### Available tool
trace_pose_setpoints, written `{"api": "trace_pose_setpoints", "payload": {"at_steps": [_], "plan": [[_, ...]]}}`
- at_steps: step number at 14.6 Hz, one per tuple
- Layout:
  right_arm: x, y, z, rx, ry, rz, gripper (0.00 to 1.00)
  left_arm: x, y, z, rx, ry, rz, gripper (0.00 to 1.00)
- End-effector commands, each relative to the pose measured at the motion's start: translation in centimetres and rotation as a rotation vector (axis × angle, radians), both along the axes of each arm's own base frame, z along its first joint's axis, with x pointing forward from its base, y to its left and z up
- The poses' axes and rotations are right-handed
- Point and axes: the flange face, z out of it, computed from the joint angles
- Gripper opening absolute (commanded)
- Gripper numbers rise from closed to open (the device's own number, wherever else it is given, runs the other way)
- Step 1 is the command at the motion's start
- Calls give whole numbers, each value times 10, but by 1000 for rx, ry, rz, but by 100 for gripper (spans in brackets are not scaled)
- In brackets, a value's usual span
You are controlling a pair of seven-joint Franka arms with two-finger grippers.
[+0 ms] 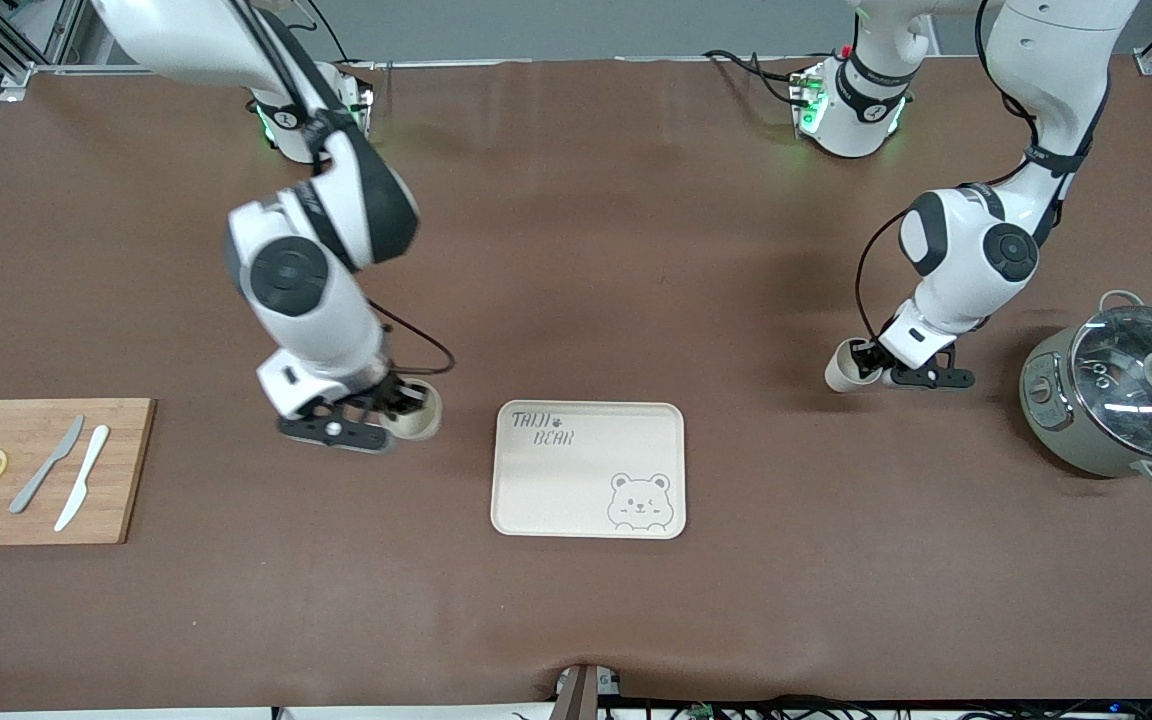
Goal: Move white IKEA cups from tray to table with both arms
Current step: 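Carry the cup with the right gripper toward the cutting board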
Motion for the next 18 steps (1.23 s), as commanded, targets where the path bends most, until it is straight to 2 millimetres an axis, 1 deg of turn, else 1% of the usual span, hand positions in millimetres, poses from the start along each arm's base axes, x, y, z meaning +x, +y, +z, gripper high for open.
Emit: {"api": "trace_pose_setpoints", "payload": {"at_steps": [1,2,3,4,6,7,8,9,10,12,14,17,18], "plan": [[-26,-75,7,82,51,60,0,-7,10,-3,-7,-3,-3,0],[-24,-108,4,117,64,87,0,-7,10,-2,-7,-5,-3,0],[-23,-137,-2,135,73,127,0,-7,10,-2,-7,-5,-5,51],[-20,-166,-8,139,79,167,0,-6,10,-2,-7,-7,-8,100],[-14,-218,-17,142,74,231,0,-6,10,1,-6,-13,-9,100],[-13,-236,-23,144,74,250,0,-5,10,2,-6,-15,-9,100],[-11,-245,-32,146,76,260,0,-5,10,4,-7,-18,-9,100],[-8,-249,-40,144,68,260,0,-4,10,7,-7,-21,-10,100],[-5,-254,-52,143,64,255,0,-3,10,11,-7,-26,-10,100],[3,-267,-80,140,44,280,0,-2,10,19,-8,-35,-10,100],[7,-278,-108,135,24,301,0,-2,10,33,-13,-33,-2,100],[11,-282,-135,125,9,325,0,-4,8,58,-28,4,-8,100],[13,-283,-140,120,2,326,0,-4,8,65,-32,13,-9,100]]}}
